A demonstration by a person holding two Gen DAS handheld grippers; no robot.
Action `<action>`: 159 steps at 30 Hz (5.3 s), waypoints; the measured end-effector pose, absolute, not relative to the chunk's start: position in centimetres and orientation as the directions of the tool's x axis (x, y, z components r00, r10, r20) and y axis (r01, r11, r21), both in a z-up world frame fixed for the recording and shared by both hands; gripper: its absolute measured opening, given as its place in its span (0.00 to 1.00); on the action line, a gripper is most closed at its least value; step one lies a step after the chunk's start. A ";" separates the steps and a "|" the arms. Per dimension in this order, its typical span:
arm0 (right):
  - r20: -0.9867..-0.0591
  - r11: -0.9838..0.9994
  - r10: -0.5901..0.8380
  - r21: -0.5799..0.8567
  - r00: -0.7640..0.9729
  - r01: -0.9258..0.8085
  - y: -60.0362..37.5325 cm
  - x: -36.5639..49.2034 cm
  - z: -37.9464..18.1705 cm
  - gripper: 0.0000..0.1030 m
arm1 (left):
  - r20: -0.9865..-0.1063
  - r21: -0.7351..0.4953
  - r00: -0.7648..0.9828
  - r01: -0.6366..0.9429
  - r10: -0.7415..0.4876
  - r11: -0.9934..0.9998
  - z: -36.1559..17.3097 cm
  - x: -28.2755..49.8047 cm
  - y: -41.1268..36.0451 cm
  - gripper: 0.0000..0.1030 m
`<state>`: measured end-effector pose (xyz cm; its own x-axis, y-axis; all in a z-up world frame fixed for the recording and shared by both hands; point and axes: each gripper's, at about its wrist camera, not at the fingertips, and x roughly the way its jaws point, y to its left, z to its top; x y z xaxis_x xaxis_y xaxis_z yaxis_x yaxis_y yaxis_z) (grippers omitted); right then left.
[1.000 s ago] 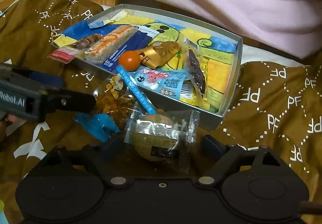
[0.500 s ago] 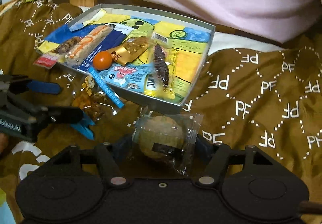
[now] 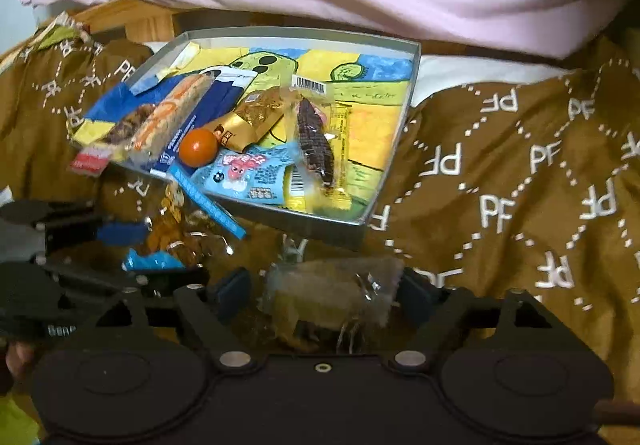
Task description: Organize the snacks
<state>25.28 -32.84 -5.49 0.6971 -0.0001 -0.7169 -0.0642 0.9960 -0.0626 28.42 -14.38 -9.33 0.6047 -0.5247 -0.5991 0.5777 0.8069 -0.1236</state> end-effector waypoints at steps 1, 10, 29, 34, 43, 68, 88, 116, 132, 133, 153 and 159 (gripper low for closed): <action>-0.723 0.996 -0.010 -0.071 0.691 -0.060 -32.7 25.4 -5.8 0.80 | -0.601 -0.125 0.607 0.572 -0.521 0.811 -9.3 28.3 -14.3 0.57; -0.730 0.997 -0.034 -0.075 0.683 -0.030 -32.5 24.0 -5.3 0.55 | -0.617 -0.184 0.612 0.499 -0.494 0.847 -8.2 26.5 -12.8 0.50; -0.681 0.999 0.044 0.013 0.731 -0.048 -30.4 19.1 -2.5 0.50 | -0.593 -0.137 0.691 0.419 -0.413 0.898 -6.0 20.6 -11.3 0.29; -0.637 0.998 0.060 0.040 0.769 -0.045 -30.0 17.4 -1.4 0.50 | -0.583 -0.163 0.713 0.369 -0.391 0.915 -5.2 19.4 -10.3 0.29; -0.536 0.995 0.097 0.061 0.839 -0.076 -29.0 15.0 0.4 0.50 | -0.541 -0.192 0.743 0.346 -0.393 0.918 -3.3 17.8 -9.5 0.29; -0.347 0.994 0.060 0.111 0.936 -0.022 -31.4 15.8 2.7 0.50 | -0.437 -0.246 0.779 0.377 -0.449 0.893 2.7 23.3 -11.8 0.29; -0.366 0.989 -0.013 0.130 0.931 0.066 -35.3 24.3 0.2 0.50 | -0.508 -0.289 0.746 0.323 -0.431 0.901 0.8 32.7 -15.2 0.29; -0.411 0.982 0.047 0.185 0.911 0.033 -36.6 32.9 -2.8 0.52 | -0.633 -0.184 0.707 0.257 -0.314 0.949 -2.6 42.4 -19.7 0.30; -0.408 0.988 0.054 0.151 0.911 0.009 -35.9 31.9 -2.8 0.84 | -0.543 -0.267 0.762 0.243 -0.354 0.933 -0.1 39.5 -16.7 0.86; -0.405 0.989 0.050 0.146 0.913 0.010 -35.7 31.6 -2.6 0.84 | -0.532 -0.274 0.771 0.235 -0.351 0.932 0.3 39.1 -16.3 0.87; -0.266 0.991 0.031 0.136 0.963 0.006 -32.6 20.9 3.6 0.99 | -0.366 -0.237 0.900 0.154 -0.236 0.959 4.6 27.2 -7.9 0.99; -0.228 0.993 0.012 0.119 0.974 0.016 -31.9 17.2 4.3 0.99 | -0.355 -0.213 0.916 0.112 -0.184 0.970 4.2 23.2 -6.0 1.00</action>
<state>17.16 -31.90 4.26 0.9736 0.0118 -0.2279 0.0159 0.9927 0.1195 23.24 -6.01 4.24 0.9163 -0.1844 -0.3555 0.1125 0.9704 -0.2135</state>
